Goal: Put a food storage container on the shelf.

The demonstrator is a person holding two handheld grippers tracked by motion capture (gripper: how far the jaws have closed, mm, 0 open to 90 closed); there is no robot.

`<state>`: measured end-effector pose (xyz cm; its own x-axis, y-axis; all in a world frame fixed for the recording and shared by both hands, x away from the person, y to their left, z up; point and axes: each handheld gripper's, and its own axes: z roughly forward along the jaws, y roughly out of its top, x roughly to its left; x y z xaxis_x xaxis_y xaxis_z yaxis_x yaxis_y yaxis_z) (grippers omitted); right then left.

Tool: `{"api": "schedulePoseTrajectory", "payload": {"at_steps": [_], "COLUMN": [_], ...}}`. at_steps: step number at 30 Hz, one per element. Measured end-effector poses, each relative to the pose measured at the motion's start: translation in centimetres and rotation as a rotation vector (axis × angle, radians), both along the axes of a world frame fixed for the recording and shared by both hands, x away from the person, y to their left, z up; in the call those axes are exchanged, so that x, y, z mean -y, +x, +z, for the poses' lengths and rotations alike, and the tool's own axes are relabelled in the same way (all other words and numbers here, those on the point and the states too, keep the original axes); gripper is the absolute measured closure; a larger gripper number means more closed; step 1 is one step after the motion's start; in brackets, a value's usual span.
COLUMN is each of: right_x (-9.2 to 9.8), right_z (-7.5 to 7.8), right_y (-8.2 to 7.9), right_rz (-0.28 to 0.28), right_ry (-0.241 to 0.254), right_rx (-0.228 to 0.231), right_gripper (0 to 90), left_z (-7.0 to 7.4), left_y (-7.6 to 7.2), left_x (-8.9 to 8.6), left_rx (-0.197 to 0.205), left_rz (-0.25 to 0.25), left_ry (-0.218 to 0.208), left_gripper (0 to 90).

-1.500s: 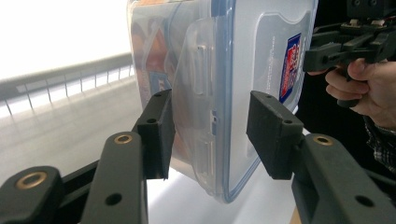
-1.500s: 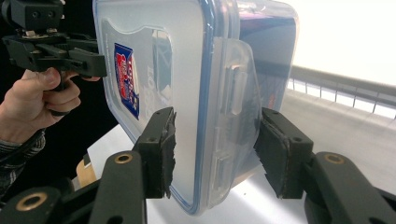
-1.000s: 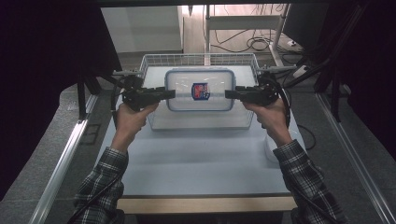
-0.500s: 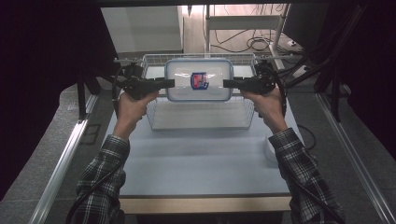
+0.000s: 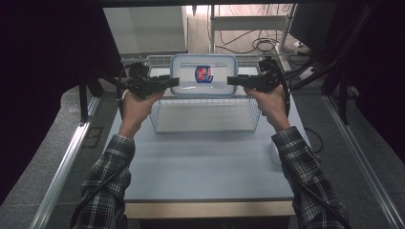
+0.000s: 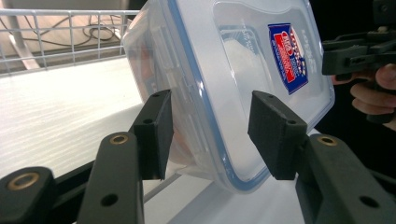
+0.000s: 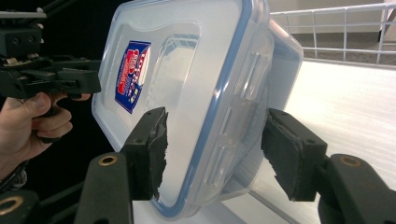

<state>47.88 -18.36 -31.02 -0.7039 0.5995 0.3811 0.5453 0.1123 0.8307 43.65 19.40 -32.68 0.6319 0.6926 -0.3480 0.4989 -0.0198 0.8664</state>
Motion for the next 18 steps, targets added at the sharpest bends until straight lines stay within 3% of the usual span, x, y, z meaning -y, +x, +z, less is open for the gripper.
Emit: {"api": "schedulePoseTrajectory", "payload": {"at_steps": [5,8,10,11,13,18], "right_x": [-0.1,-0.4,-0.7,-0.7,-1.0,-1.2], "right_z": [0.0,0.2,0.5,0.5,0.7,0.8], "right_y": [0.5,0.4,0.3,0.3,0.5,0.4], "right_rz": [-0.023,-0.075,-0.107,-0.107,-0.141,-0.144], "right_ry": [0.013,-0.029,-0.075,-0.075,-0.103,-0.098], "right_rx": [-0.037,0.0,0.017,0.017,0.038,0.072], "right_gripper": [37.2,35.2,34.2,34.2,34.9,46.4], "left_z": [-0.2,-0.2,0.0,0.0,0.5,0.7], "left_y": [0.2,0.7,0.8,0.8,0.9,1.1], "left_x": [0.4,0.3,0.3,0.3,0.5,0.8], "left_rx": [-0.018,-0.018,-0.018,-0.018,-0.012,-0.005], "left_rz": [0.016,0.033,0.044,0.044,0.064,0.073], "left_ry": [0.042,0.005,0.005,0.005,0.036,0.059], "left_gripper": [46.4,47.2,47.1,47.2,46.9,44.1]}}
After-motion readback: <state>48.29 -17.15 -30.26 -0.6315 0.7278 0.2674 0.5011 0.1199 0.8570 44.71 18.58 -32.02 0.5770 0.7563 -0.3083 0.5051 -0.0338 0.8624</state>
